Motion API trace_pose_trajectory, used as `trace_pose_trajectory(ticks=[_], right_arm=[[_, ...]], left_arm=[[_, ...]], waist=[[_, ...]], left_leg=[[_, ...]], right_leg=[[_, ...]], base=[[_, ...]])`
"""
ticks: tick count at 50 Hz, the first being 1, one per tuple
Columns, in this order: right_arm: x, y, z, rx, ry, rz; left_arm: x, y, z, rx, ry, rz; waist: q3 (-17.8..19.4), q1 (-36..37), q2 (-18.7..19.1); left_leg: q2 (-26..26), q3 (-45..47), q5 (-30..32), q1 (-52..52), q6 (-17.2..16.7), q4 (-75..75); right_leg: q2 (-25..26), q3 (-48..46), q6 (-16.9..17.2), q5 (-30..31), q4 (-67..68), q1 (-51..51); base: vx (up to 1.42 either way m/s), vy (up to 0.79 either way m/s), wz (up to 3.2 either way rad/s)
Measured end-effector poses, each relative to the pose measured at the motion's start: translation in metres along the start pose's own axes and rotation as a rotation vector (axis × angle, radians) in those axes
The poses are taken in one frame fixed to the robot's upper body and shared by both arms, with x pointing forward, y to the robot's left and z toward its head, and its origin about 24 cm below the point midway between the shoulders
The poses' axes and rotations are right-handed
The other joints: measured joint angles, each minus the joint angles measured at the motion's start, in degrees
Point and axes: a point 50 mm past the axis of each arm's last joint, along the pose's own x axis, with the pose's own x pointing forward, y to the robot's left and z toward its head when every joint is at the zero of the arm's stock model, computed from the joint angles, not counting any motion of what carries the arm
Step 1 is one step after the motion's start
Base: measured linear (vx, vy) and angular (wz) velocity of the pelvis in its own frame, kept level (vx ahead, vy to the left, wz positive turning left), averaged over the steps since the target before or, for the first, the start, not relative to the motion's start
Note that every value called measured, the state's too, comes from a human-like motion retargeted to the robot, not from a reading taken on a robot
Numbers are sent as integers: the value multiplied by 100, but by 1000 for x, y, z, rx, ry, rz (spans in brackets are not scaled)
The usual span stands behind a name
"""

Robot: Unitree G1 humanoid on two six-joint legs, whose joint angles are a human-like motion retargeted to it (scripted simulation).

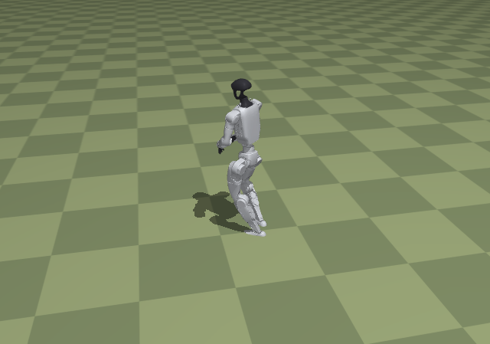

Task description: Sport exercise

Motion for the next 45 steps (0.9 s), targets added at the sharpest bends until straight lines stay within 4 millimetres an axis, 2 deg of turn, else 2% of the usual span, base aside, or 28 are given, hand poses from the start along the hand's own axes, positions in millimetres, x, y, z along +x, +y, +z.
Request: trace_pose_trajectory(ticks=[5,18,20,25,45], right_arm=[[3,-7,8,-42,-53,6],[9,-9,22,-109,-120,54],[12,-16,21,-119,-121,53],[11,-8,23,-105,-118,81],[9,-3,21,-65,-105,110]], left_arm=[[-2,4,-4,20,13,23],[-5,2,-16,37,60,46],[-4,8,-17,48,68,54],[-5,-1,-24,28,101,35],[-10,-7,-39,16,176,12]], waist=[[-29,3,-45],[-100,32,-57],[-125,60,94],[-122,75,33],[-258,136,105]], left_leg=[[-13,57,82,-4,-6,-183],[61,195,145,-83,-23,-219],[193,180,228,-48,-38,-460],[183,254,164,-108,-38,-198],[351,326,195,-264,-57,-95]], right_leg=[[40,-55,8,-50,-107,72],[166,-46,-1,-137,-458,164],[401,-150,-38,41,-921,307],[305,-79,-7,-60,-732,255],[464,-125,1,79,-1068,284]], base=[[0,0,0],[0,0,0],[0,0,0],[0,0,0],[0,0,0]])
